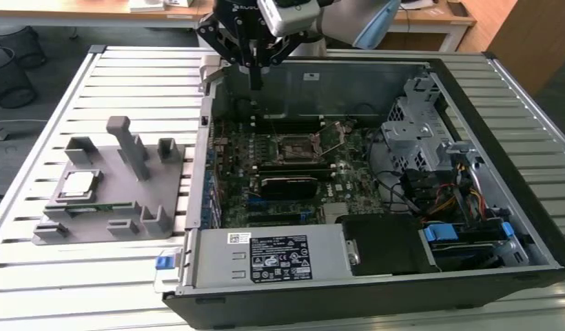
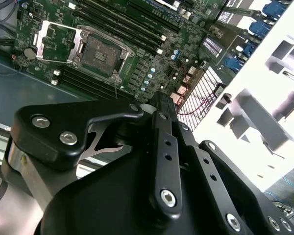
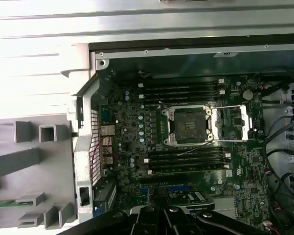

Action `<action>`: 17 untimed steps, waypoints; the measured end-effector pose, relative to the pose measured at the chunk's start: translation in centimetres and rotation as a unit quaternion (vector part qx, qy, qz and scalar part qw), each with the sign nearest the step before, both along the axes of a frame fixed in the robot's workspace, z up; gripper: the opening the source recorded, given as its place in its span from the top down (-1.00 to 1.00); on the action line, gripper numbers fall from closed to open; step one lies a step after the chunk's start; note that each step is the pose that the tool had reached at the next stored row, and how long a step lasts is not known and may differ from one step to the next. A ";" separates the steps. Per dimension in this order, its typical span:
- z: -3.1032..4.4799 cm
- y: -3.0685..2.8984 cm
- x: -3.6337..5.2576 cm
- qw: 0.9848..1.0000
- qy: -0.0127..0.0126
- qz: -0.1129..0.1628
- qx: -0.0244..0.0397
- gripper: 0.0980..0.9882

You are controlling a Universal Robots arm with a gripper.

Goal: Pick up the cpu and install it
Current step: 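Reach for the cpu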

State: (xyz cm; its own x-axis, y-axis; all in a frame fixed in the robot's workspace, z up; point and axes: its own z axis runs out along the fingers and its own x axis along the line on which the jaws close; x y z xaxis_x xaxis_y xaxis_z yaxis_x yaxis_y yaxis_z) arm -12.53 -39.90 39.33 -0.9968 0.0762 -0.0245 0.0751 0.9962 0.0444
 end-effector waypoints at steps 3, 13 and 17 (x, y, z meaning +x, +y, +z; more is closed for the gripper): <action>0.00 0.01 -0.14 1.000 0.000 0.000 0.000 0.98; -0.02 0.00 -0.63 1.000 0.000 0.000 0.000 0.98; -0.03 0.00 -0.76 1.000 0.000 0.000 0.000 0.98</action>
